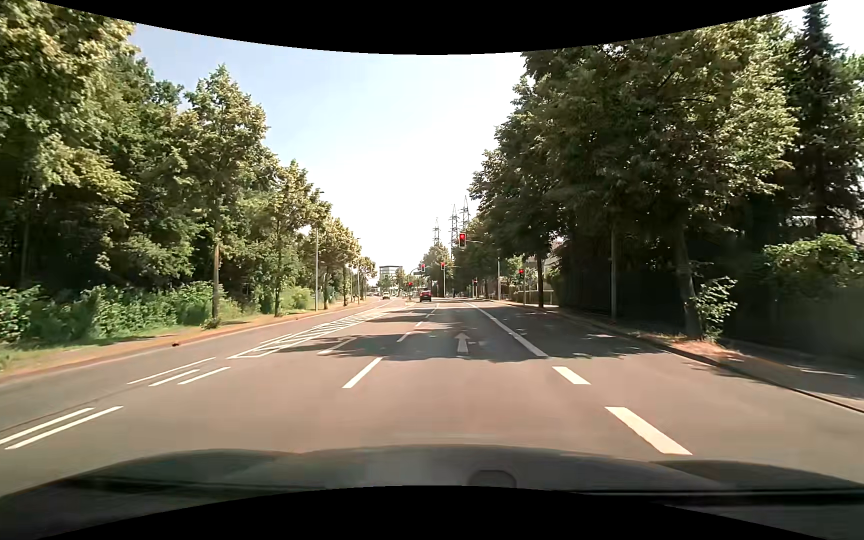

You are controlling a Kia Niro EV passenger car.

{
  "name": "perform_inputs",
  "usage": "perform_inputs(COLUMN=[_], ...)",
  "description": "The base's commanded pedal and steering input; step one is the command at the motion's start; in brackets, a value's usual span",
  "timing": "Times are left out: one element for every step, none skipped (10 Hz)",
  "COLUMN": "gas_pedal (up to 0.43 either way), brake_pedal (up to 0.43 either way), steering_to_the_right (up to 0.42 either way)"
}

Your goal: Follow the waypoints while adhering to traffic rules and regulations

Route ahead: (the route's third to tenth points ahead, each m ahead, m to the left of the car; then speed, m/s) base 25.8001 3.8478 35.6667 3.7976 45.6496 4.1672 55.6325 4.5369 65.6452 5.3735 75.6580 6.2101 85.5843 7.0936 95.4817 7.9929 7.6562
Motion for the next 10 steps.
perform_inputs(gas_pedal=[0.059,0.059,0.059,0.059,0.059,0.059,0.047,0.047,0.047,0.047], brake_pedal=[0.018,0.018,0.018,0.018,0.018,0.018,0.018,0.018,0.018,0.018], steering_to_the_right=[0.000,0.000,0.000,0.000,0.000,0.000,0.000,-0.001,-0.002,-0.002])
